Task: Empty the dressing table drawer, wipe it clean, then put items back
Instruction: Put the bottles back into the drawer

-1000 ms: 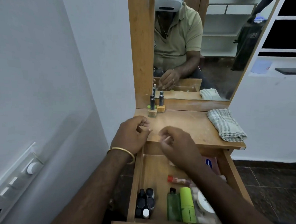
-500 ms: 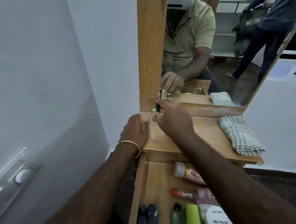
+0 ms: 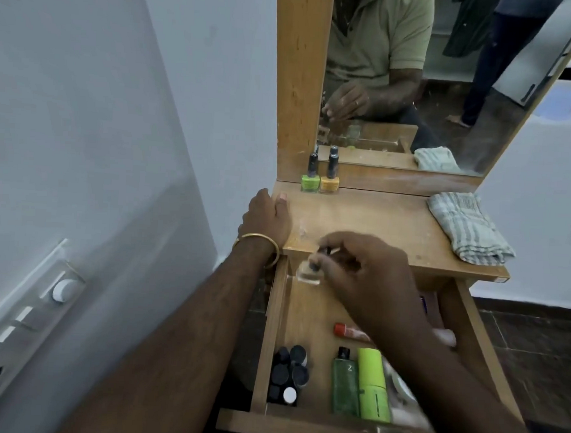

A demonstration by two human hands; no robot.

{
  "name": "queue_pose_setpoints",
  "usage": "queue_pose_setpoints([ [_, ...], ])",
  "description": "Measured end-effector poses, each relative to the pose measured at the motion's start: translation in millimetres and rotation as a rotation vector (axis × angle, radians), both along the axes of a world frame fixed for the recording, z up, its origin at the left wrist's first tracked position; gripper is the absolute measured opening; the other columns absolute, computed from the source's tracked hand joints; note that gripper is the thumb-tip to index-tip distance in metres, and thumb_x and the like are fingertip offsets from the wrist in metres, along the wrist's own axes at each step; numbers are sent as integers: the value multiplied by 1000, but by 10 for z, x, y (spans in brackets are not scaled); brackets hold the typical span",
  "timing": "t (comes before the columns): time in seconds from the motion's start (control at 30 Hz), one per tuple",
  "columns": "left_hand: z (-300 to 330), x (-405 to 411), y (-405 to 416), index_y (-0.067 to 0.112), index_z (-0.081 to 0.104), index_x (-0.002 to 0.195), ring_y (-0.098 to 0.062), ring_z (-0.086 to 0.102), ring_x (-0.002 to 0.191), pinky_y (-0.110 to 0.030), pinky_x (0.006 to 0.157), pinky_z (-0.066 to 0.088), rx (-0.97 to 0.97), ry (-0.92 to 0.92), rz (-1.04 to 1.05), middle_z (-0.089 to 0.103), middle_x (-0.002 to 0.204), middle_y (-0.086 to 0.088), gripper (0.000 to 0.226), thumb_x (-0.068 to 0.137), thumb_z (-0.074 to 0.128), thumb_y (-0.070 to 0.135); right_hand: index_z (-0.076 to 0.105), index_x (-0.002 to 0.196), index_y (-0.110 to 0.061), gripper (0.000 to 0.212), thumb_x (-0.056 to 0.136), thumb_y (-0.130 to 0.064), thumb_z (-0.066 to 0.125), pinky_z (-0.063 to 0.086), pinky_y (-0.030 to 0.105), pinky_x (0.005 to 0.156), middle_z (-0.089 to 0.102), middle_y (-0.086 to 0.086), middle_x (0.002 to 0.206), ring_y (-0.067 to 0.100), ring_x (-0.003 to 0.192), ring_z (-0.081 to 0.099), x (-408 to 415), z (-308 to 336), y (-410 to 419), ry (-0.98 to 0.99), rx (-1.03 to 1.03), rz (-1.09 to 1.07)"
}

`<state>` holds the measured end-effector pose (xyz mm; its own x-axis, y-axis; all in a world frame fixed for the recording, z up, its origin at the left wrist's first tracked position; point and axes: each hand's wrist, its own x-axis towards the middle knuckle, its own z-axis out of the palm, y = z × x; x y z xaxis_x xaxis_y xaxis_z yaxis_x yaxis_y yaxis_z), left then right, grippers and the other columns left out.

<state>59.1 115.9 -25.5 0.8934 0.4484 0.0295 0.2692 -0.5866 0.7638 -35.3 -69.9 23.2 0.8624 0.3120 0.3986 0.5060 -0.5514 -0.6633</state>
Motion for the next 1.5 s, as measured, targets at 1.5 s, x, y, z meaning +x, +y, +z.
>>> queue_pose_setpoints([
  [1.5,-25,15,-7,8,49,124,-40,53,114,-52,95,44,161,101,24,54,129,-16,47,101,31,45,51,138,-22,50,90,-26,66,47,28,67,53,4,130,21,101,59,1398,-100,357,-250,-368,-322],
])
